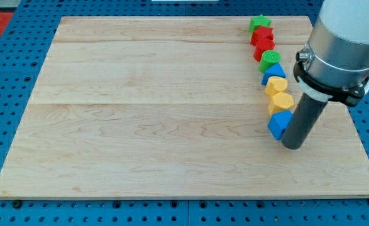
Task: Move your arm at the center right side of the board
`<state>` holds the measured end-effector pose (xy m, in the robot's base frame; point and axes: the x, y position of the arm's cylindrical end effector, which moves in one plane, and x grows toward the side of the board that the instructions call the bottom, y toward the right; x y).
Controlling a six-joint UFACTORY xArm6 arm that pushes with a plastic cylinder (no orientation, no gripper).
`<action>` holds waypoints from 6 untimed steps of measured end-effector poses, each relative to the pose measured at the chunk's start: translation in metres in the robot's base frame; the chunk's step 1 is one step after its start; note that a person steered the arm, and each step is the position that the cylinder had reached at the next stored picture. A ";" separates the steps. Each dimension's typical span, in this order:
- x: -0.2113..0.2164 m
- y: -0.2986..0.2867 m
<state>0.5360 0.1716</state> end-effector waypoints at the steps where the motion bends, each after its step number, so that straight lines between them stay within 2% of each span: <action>1: 0.013 0.020; 2: -0.005 0.071; 4: -0.096 0.071; 5: -0.099 0.088; 6: -0.072 0.118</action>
